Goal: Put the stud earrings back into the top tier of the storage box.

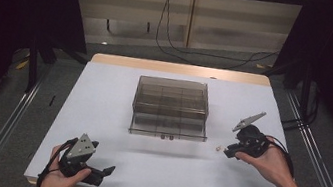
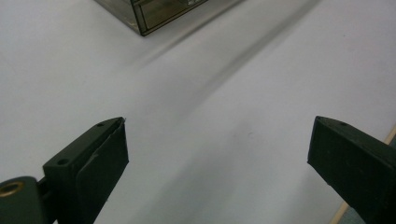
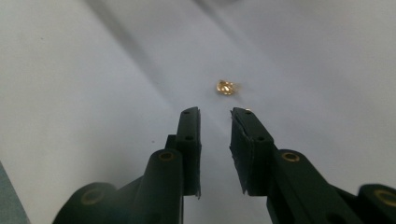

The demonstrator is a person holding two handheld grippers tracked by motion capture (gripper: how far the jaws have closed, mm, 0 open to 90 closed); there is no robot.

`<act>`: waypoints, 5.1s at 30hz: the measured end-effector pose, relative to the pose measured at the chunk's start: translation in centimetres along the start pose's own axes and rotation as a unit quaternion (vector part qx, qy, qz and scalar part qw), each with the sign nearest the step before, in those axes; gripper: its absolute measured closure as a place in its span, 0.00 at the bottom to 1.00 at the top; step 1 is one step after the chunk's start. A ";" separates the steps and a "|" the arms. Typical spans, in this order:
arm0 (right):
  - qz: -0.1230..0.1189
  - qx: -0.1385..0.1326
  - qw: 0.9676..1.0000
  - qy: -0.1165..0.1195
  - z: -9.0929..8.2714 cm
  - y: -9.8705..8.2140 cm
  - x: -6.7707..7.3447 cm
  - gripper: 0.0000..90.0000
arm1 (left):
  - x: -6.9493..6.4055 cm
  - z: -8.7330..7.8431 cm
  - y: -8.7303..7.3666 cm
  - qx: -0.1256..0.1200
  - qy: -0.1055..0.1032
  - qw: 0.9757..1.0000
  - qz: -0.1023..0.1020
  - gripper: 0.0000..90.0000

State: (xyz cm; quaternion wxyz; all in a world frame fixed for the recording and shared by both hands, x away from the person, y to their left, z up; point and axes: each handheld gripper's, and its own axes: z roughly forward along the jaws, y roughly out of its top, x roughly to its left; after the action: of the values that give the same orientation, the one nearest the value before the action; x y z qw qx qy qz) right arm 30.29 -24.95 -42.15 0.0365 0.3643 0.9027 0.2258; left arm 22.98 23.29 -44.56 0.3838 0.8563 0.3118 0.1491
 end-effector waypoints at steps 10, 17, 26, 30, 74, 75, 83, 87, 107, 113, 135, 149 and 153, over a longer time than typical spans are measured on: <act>-0.015 0.059 0.998 -0.009 -0.3 1.6 -1.4 0.86 | 0.3 -0.3 -0.1 -0.002 0.001 1.000 -0.006 0.05; -0.024 0.088 0.996 -0.017 0.2 2.2 -1.9 0.87 | 0.5 -0.3 -0.2 -0.002 0.002 1.000 -0.006 0.05; -0.049 0.133 0.990 -0.019 2.2 2.9 -2.0 0.88 | 0.9 -0.2 -0.3 0.000 0.000 1.000 -0.002 0.05; -0.049 0.146 0.988 -0.025 2.8 2.9 -1.9 0.87 | 0.9 -0.1 -0.4 0.000 -0.001 1.000 -0.006 0.05; -0.034 0.087 0.995 0.022 1.4 2.8 -1.6 0.91 | 0.5 -0.2 -0.3 -0.004 0.003 1.000 -0.002 0.05; -0.033 0.078 0.996 0.027 1.2 2.7 -1.6 0.91 | 0.6 -0.3 -0.3 0.000 0.002 1.000 0.002 0.05; -0.040 0.052 0.997 0.038 0.4 2.9 -1.4 0.91 | 0.6 -0.2 -0.3 -0.008 -0.002 1.000 -0.003 0.05; -0.035 0.034 0.998 0.042 -0.3 2.9 -1.4 0.91 | 0.5 -0.3 -0.3 -0.007 0.005 1.000 -0.002 0.05; -0.059 -0.030 0.997 0.051 -4.5 4.6 -1.0 0.91 | 0.7 -0.2 -0.4 -0.008 0.006 1.000 0.001 0.05; -0.077 -0.048 0.995 0.049 -5.7 5.8 -0.6 0.91 | 0.7 -0.3 -0.4 -0.007 0.004 1.000 0.001 0.05; -0.113 -0.058 0.990 0.059 -6.3 9.5 1.2 0.91 | 0.7 -0.3 -0.4 -0.005 0.008 1.000 -0.002 0.06; -0.140 -0.066 0.986 0.068 -5.9 11.9 2.6 0.91 | 0.4 -0.3 -0.3 -0.001 0.006 1.000 0.004 0.05; -0.149 -0.068 0.984 0.069 -5.6 12.8 3.1 0.91 | 0.5 -0.3 -0.3 -0.005 0.000 1.000 0.000 0.05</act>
State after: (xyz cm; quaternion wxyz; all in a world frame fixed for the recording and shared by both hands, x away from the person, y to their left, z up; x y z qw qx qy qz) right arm 34.93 -16.89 -31.30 0.0320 0.2062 0.9297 0.3034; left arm 23.10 23.92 -44.60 0.3883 0.8543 0.3107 0.1512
